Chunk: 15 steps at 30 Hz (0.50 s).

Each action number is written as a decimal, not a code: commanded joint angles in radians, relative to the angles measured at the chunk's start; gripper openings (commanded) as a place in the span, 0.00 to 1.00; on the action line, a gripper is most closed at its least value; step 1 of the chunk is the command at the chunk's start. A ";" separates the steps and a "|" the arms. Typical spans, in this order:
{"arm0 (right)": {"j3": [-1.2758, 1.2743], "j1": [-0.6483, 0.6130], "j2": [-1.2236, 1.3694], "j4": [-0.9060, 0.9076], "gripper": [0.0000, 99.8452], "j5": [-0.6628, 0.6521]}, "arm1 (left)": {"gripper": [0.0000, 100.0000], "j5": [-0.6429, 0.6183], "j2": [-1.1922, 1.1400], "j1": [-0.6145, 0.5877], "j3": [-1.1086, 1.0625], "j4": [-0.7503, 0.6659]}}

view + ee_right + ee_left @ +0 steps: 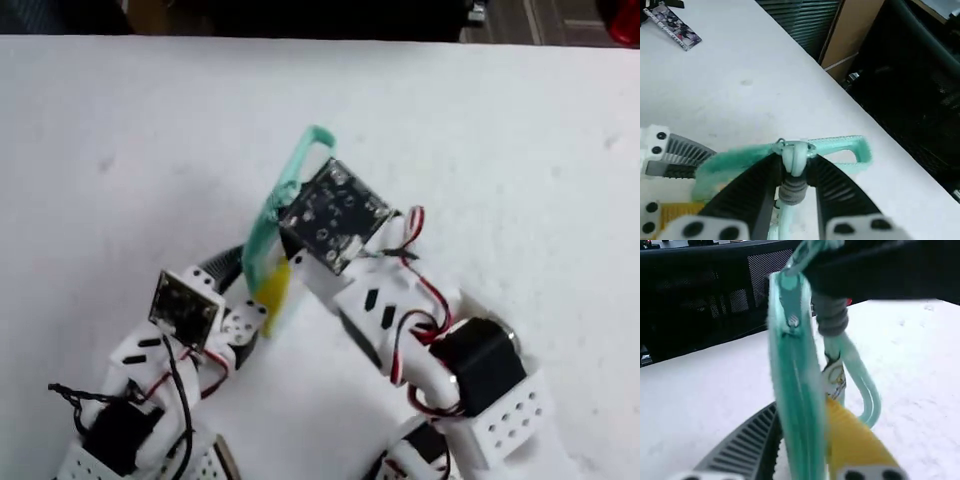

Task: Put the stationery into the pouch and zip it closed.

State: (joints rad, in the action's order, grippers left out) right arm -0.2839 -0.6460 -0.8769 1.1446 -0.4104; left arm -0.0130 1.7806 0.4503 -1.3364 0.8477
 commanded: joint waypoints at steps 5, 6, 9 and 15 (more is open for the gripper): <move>0.043 0.120 0.021 -0.053 0.02 -0.002 | 0.02 -0.003 0.001 0.090 0.068 0.003; 0.044 0.125 0.039 -0.053 0.02 -0.002 | 0.02 0.008 0.001 0.110 0.061 0.003; 0.046 0.154 0.096 -0.091 0.02 0.000 | 0.02 0.066 0.001 0.136 0.041 0.003; 0.049 0.257 0.143 -0.130 0.02 0.000 | 0.02 0.080 0.001 0.131 0.038 0.034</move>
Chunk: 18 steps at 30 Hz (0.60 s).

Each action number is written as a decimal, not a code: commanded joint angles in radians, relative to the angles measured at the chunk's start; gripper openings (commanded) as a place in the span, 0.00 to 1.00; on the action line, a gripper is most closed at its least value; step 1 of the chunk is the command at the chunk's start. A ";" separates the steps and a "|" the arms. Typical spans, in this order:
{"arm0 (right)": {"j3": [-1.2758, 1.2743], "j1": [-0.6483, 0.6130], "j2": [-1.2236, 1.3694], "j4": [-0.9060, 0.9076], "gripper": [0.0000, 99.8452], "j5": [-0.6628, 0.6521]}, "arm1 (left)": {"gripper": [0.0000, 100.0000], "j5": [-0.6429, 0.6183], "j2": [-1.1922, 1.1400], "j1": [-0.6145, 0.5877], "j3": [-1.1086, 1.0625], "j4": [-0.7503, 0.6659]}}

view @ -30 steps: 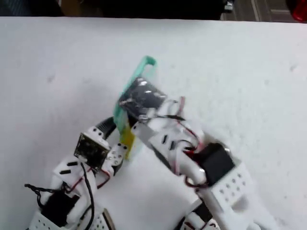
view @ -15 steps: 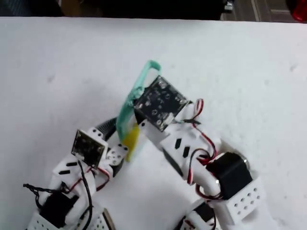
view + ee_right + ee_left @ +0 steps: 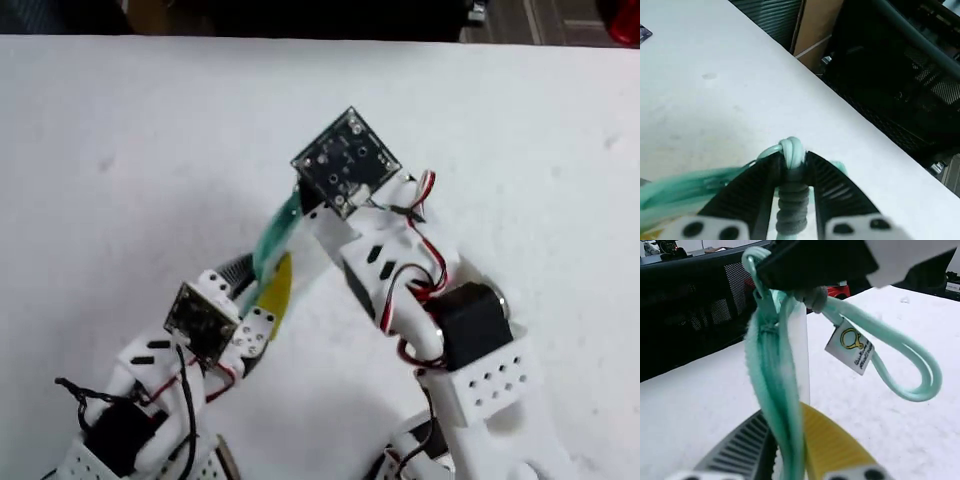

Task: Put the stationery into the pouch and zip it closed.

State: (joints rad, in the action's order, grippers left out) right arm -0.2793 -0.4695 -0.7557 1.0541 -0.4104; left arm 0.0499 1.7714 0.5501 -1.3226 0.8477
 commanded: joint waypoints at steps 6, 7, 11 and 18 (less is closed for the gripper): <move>0.041 0.159 0.024 -0.039 0.02 -0.057 | 0.02 0.015 0.010 -0.021 0.025 0.031; 0.041 0.165 0.024 -0.041 0.02 -0.057 | 0.02 0.014 0.010 -0.028 0.025 0.031; 0.038 0.199 0.025 -0.094 0.02 -0.064 | 0.02 0.009 0.010 -0.030 0.025 0.031; 0.052 0.318 0.199 -0.220 0.02 -0.068 | 0.02 0.009 0.010 -0.027 0.025 0.038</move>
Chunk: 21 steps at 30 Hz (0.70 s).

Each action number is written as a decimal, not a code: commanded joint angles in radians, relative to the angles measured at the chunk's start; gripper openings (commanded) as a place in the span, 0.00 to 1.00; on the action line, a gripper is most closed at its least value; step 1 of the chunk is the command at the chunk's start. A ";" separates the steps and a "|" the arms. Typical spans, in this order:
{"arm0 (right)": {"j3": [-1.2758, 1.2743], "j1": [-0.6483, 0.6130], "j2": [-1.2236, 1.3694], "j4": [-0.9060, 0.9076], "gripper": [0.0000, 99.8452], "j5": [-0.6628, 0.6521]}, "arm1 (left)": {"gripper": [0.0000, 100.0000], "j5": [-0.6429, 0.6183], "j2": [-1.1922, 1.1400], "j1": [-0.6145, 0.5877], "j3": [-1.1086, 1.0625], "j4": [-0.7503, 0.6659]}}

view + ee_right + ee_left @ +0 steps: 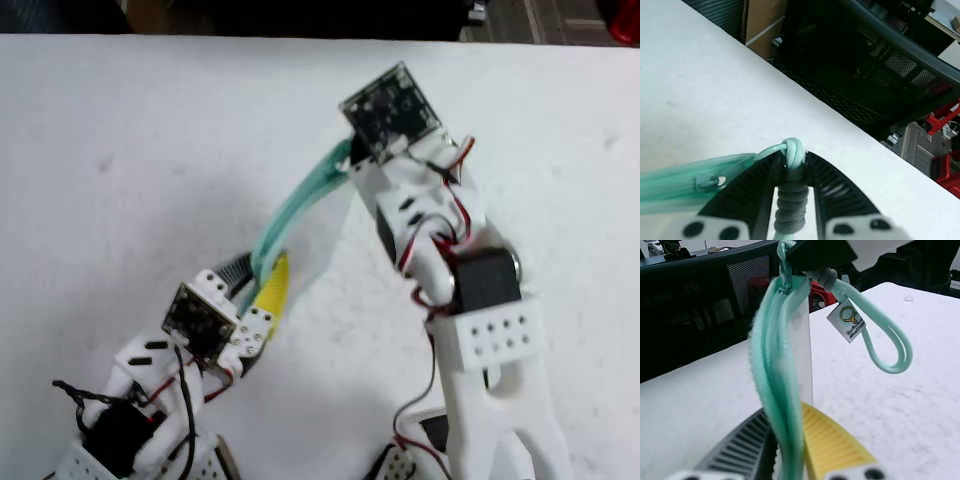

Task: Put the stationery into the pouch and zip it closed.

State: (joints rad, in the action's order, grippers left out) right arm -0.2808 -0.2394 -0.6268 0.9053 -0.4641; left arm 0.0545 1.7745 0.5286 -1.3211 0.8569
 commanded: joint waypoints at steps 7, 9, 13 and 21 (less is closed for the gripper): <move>0.187 0.205 0.245 -0.073 0.02 0.095 | 0.02 0.008 0.007 -0.007 0.023 0.043; 0.215 0.208 0.257 -0.035 0.02 0.106 | 0.02 0.008 0.007 -0.007 0.023 0.043; 0.226 0.171 0.255 0.022 0.02 0.104 | 0.02 0.011 0.007 -0.007 0.023 0.043; 0.226 0.157 0.225 0.217 0.22 0.117 | 0.02 0.006 0.007 -0.015 0.017 0.041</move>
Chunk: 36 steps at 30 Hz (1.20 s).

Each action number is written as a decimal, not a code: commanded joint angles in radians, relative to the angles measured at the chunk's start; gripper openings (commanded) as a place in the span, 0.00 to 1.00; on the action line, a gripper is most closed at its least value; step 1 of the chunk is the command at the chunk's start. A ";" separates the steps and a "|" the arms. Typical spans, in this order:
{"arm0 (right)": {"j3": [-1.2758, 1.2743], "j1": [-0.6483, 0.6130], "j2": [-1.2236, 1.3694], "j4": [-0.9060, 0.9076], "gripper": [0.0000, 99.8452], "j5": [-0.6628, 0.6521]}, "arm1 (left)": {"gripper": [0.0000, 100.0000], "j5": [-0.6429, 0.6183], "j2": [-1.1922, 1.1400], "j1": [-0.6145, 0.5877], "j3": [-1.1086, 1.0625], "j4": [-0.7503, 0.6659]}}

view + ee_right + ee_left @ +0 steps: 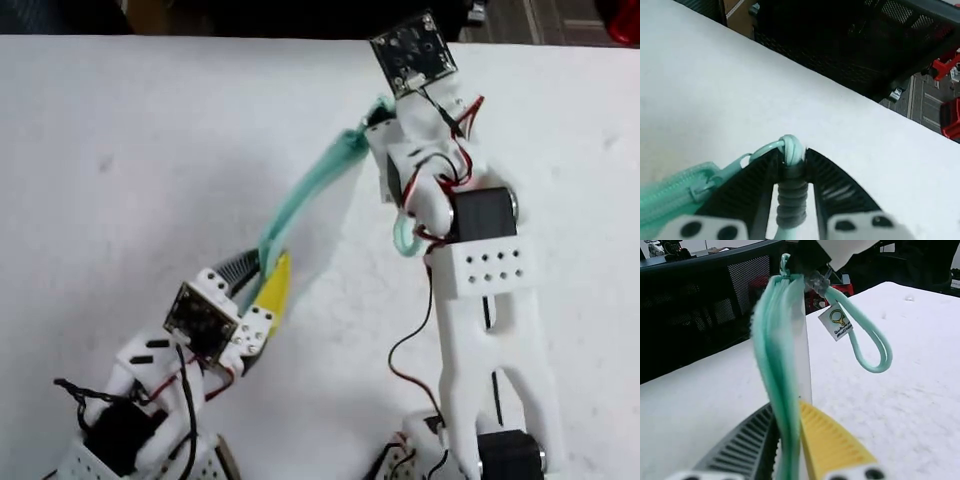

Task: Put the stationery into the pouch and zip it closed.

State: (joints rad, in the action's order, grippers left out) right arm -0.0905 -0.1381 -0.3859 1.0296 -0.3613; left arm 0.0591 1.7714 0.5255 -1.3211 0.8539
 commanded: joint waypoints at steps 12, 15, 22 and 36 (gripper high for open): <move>0.324 -0.219 -0.305 0.572 0.26 0.180 | 0.02 0.000 0.010 -0.035 -0.006 0.038; 0.370 -0.450 -0.277 0.590 0.27 0.238 | 0.02 0.000 0.010 -0.035 -0.009 0.041; 0.391 -0.461 -0.059 0.549 0.40 0.450 | 0.02 0.005 0.010 -0.035 -0.009 0.063; 0.770 -0.380 0.397 0.693 0.44 0.646 | 0.02 0.009 0.010 -0.036 -0.009 0.066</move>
State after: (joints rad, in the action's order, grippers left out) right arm 0.6490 -0.5524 -0.0115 1.6909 0.2693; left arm 0.0575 1.7898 0.4918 -1.3272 0.9045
